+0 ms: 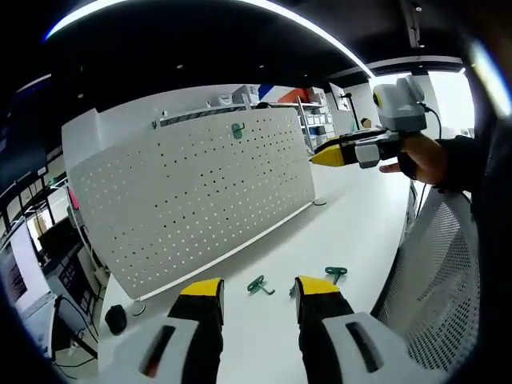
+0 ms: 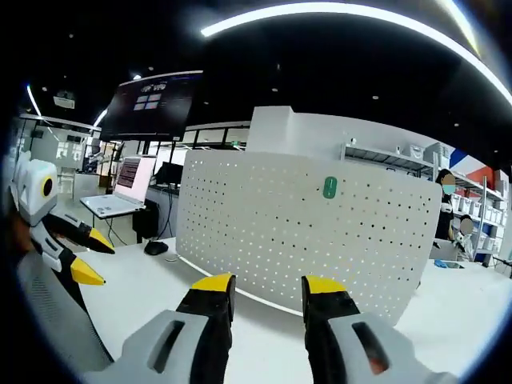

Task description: Insert the hook assembly into the mounting plate slot until the hook locks in place.

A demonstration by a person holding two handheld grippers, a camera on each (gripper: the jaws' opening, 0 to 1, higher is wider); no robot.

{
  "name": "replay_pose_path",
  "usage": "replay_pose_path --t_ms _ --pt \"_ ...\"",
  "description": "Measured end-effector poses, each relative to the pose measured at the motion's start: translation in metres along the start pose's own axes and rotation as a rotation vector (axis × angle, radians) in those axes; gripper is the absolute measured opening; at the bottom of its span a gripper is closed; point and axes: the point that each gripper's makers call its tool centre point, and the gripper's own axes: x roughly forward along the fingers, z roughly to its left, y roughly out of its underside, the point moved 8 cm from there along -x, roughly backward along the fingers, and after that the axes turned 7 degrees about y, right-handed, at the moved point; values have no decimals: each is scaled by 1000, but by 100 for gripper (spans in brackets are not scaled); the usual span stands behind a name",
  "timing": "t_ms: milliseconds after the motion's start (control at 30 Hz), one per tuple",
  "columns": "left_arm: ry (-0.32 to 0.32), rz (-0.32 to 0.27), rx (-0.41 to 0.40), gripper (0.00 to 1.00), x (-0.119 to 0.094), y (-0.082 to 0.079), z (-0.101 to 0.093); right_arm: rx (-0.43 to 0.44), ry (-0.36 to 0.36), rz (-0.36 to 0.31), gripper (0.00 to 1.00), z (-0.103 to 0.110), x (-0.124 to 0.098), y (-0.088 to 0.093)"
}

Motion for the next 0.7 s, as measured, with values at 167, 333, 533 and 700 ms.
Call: replay_pose_path --t_ms 167,333,533,700 --pt "16 -6 -29 38 0 -2 3 2 -4 -10 31 0 0 -1" --pt "20 -12 -55 38 0 -6 11 13 -10 -9 31 1 1 -1" --pt "23 1 -1 38 7 -14 27 22 -11 -12 31 0 1 -1" --pt "57 6 31 37 25 -22 38 32 -4 -12 31 -4 2 0"
